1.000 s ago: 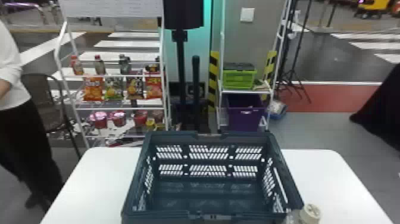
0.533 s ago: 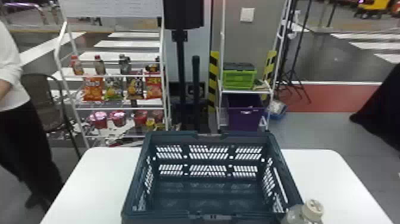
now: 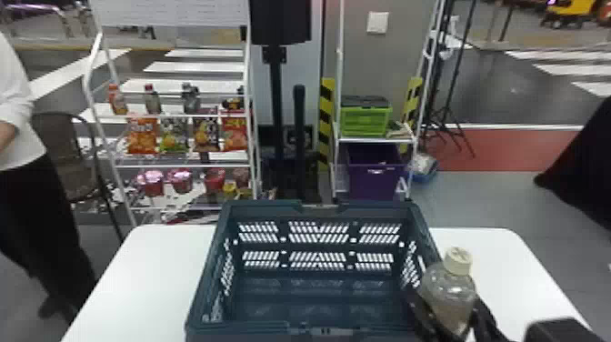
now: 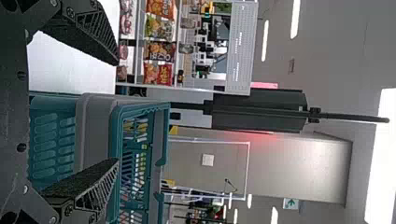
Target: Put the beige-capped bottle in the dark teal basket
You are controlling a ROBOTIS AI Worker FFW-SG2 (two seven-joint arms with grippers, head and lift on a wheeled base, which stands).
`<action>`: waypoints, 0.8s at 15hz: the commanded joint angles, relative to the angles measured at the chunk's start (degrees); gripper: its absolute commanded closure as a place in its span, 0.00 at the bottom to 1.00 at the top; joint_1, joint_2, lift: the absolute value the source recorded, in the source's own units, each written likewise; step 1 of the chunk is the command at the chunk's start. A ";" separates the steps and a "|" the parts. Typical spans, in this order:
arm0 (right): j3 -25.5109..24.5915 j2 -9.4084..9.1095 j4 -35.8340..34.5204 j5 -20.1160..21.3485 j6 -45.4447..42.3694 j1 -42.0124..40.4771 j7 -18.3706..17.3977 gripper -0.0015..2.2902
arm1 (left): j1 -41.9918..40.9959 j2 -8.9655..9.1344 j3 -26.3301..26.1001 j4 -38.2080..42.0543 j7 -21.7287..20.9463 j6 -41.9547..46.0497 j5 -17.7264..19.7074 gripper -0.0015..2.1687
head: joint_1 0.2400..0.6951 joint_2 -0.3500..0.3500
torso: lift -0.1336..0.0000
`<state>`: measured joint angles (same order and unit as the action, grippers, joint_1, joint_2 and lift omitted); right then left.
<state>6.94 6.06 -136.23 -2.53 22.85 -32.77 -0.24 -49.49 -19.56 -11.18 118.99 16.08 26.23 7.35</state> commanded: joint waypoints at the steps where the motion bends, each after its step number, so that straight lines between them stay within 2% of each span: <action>1: 1.15 -0.08 0.00 0.16 8.93 5.88 -0.37 1.00 | -0.26 -0.04 0.63 0.11 0.01 0.00 0.12 0.07 | 0.57 0.50 | 1.00; 9: 5.72 -0.44 6.85 -3.35 35.47 26.62 -1.25 1.00 | -0.26 0.13 0.89 -0.51 0.09 0.00 0.29 0.07 | 0.57 0.50 | 1.00; 12: 7.56 -1.58 11.77 -3.88 42.15 32.60 -1.60 1.00 | -0.26 0.22 0.89 -0.77 0.18 0.18 0.29 0.07 | 0.57 0.50 | 1.00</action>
<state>13.80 5.07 -126.33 -6.30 61.82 -2.63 -1.79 -49.73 -19.35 -10.28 118.35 16.25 26.27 7.65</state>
